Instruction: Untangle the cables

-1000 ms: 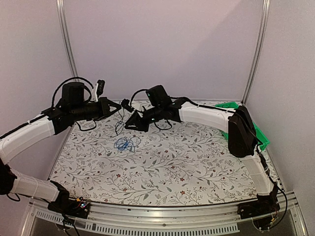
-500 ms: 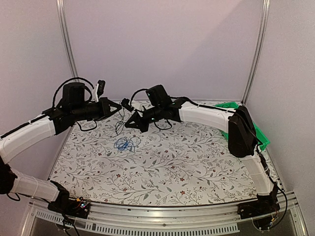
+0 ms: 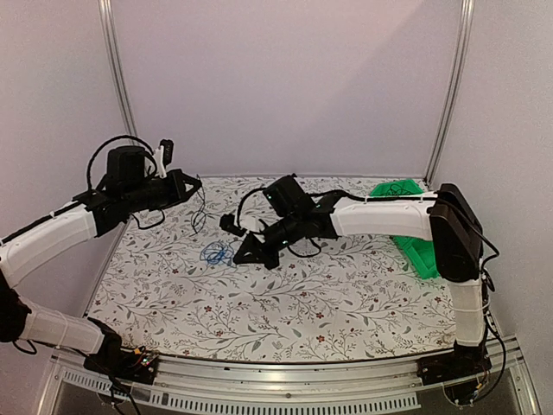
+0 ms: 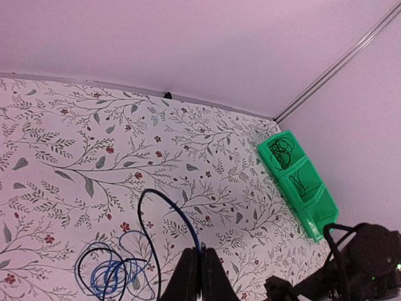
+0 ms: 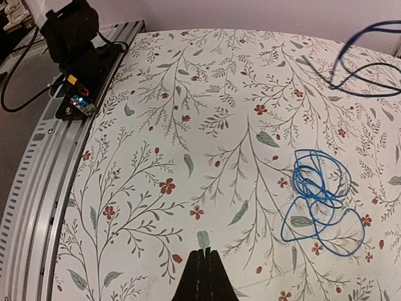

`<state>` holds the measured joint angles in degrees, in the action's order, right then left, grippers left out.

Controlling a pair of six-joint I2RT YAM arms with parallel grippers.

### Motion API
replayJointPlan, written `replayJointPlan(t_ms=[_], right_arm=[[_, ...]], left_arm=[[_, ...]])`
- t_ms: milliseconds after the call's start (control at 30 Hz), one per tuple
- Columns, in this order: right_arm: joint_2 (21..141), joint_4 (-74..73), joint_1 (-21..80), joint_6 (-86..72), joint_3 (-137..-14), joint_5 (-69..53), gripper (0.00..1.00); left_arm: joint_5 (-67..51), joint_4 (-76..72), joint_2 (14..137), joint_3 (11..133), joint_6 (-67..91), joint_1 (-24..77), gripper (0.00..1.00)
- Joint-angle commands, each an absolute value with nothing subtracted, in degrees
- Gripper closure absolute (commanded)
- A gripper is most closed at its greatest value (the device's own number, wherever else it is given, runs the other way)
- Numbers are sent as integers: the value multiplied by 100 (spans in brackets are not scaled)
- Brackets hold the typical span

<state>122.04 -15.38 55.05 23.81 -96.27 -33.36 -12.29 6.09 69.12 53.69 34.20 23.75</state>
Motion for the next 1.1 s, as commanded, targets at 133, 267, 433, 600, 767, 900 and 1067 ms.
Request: replayJointPlan(t_ms=[133, 267, 433, 600, 767, 900, 1067], right_arm=[[11987, -1378, 6277, 3170, -9171, -2677, 100], [11930, -1408, 5796, 2628, -9749, -2721, 62], [12010, -1223, 5059, 1420, -10359, -3030, 43], [12316, -1316, 4953, 1514, -10785, -2874, 41], [12623, -1342, 4949, 1189, -11191, -3136, 39], [12843, -1334, 4933, 738, -11576, -3597, 36], [12872, -1200, 4835, 253, -11736, -4340, 35]], left_arm=[[-1345, 228, 7110, 5840, 3167, 2017, 100], [-1666, 115, 7148, 5752, 3155, 2013, 100], [-2333, -501, 7080, 5360, 3384, 2032, 100], [-2847, -676, 7143, 5265, 3484, 2157, 100], [-3157, -690, 7214, 5332, 3448, 2344, 100], [-3380, -690, 7288, 5407, 3379, 2535, 100], [-3424, -529, 7321, 5483, 3202, 2706, 100]])
